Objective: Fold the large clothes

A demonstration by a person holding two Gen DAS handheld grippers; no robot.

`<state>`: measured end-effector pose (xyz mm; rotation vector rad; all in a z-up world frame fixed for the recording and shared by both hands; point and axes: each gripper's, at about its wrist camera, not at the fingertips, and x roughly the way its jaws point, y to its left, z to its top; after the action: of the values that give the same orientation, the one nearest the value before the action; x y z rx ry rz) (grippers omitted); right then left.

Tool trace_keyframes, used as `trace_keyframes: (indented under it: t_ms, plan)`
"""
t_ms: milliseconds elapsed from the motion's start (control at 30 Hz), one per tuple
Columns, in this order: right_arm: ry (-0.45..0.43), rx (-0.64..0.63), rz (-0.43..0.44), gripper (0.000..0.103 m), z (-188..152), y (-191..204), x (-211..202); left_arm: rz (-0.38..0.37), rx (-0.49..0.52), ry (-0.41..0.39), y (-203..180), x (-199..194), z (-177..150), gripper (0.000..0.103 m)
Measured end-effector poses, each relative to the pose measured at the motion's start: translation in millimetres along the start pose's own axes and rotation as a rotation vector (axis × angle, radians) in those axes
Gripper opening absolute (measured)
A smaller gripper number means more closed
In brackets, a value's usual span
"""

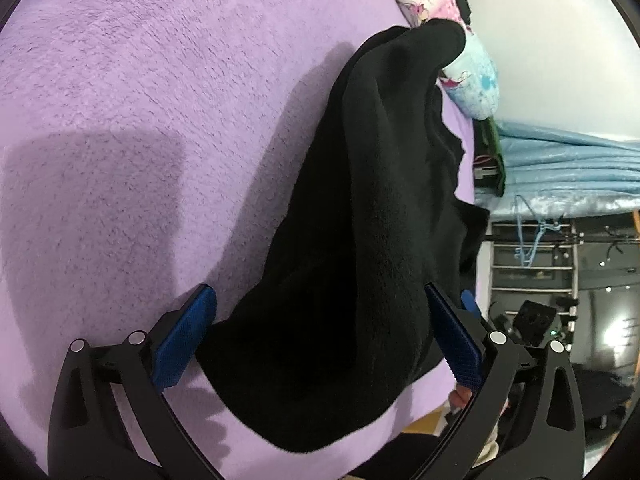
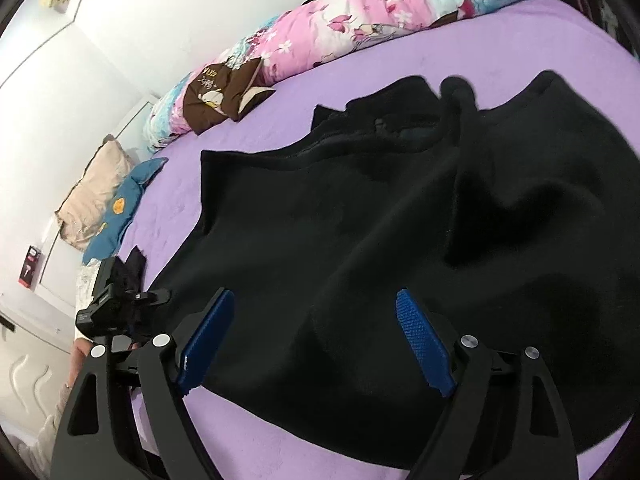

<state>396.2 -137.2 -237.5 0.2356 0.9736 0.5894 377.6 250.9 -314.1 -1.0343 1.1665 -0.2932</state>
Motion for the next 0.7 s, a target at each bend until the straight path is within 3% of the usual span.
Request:
trace_keyframes:
  t_ms: [233,300,367,467,500,700]
  plan:
    - [0.014,-0.070,-0.049,0.082,4.9,9.1,14.5,0.011,0.004,-0.001,-3.5,7.4,1.8,0.097]
    - [0.012,-0.088,-0.062,0.083,8.7,9.9,17.8,0.016,0.032,-0.010,-8.8,8.4,-0.1,0.088]
    - [0.014,-0.092,-0.075,0.085,10.2,8.5,22.1,0.008,0.030,-0.009,-9.0,10.0,-1.5,0.068]
    - [0.031,-0.044,-0.055,0.085,7.2,-3.0,31.7,0.018,0.025,-0.007,-8.0,13.8,-3.0,0.059]
    - [0.041,-0.024,-0.053,0.085,5.1,-7.6,36.2,0.020,0.025,-0.010,-7.2,12.9,-2.4,0.050]
    - [0.053,-0.102,-0.074,0.096,-4.1,-5.5,53.7,0.052,0.043,-0.064,-22.1,2.9,-6.7,0.040]
